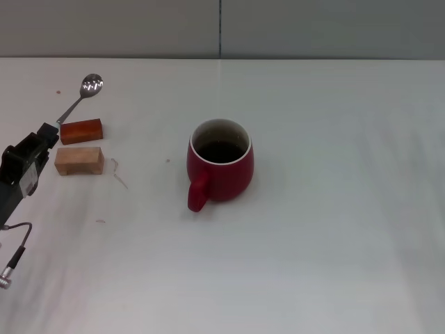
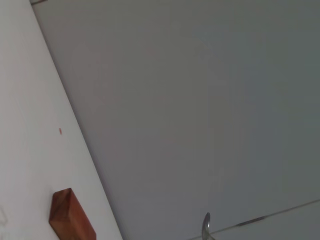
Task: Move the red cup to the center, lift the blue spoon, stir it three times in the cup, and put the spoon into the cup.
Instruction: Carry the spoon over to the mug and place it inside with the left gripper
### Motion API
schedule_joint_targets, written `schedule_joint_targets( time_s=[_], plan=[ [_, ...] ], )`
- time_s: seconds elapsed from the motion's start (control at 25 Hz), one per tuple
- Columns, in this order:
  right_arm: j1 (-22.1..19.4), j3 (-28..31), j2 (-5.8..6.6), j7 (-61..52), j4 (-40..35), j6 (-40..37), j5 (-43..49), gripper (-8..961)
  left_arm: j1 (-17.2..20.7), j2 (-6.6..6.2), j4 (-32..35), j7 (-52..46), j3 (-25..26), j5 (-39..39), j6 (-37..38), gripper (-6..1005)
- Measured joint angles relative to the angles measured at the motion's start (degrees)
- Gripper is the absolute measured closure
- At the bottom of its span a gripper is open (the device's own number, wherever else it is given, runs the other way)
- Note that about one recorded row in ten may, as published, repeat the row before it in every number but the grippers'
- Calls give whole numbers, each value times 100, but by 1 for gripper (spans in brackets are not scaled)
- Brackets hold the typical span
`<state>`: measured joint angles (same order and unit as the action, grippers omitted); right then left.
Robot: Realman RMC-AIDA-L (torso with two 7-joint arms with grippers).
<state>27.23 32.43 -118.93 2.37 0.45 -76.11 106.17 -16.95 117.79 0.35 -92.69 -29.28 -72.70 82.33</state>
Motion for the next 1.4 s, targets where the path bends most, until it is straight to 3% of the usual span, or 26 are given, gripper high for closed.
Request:
schedule_joint_targets(
  time_s=[0.64, 0.96, 1.4],
  plan=[
    [-57, 58, -7, 0, 52, 10, -38, 356, 14, -54, 1010, -1262, -308, -160, 544, 854],
    [-35, 61, -7, 0, 52, 9, -44, 356, -42, -333, 1306, -1589, -711, -168, 776, 854],
    [-79, 79, -7, 0, 52, 12, -54, 356, -60, -370, 1979, -1646, -812, -687, 1216, 854]
  ],
)
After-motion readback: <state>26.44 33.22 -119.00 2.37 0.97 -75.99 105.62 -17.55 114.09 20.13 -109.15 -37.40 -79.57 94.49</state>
